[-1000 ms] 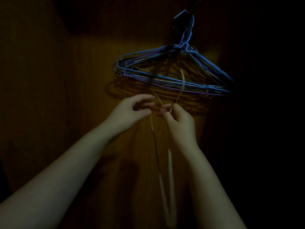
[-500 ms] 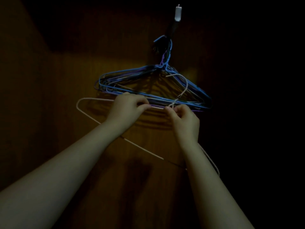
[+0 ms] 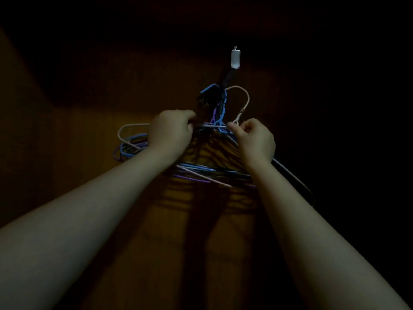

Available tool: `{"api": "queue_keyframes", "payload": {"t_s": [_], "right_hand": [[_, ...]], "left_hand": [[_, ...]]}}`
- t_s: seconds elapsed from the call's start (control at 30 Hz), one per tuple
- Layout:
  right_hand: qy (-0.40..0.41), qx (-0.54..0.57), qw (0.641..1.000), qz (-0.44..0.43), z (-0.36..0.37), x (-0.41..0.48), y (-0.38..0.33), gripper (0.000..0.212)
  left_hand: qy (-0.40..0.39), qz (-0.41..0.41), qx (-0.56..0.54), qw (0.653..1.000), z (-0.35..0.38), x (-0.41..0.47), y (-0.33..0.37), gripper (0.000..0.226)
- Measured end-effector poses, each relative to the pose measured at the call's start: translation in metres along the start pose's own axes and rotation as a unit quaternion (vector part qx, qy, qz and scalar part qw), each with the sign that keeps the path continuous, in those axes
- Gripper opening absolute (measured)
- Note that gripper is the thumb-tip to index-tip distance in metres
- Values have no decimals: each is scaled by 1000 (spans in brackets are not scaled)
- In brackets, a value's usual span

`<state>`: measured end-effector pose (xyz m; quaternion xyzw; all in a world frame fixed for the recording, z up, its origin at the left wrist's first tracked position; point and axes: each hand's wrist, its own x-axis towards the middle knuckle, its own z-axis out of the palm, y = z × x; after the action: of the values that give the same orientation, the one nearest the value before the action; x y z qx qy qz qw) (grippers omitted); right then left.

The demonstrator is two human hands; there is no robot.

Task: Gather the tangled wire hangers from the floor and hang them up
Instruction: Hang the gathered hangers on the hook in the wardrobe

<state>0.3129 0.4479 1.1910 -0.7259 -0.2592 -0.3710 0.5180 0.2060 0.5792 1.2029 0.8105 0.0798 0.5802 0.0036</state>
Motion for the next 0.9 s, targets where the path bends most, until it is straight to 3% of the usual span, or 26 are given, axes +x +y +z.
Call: {"api": "queue_keyframes", "payload": {"t_s": [0.3, 0.9], "right_hand": [[7, -8, 1000, -30, 3, 28, -20, 32], [-36, -17, 999, -29, 24, -7, -9, 23]], "left_hand": [[39, -18, -17, 999, -1, 16, -8, 19], [-62, -94, 26, 993, -8, -17, -17, 21]]}}
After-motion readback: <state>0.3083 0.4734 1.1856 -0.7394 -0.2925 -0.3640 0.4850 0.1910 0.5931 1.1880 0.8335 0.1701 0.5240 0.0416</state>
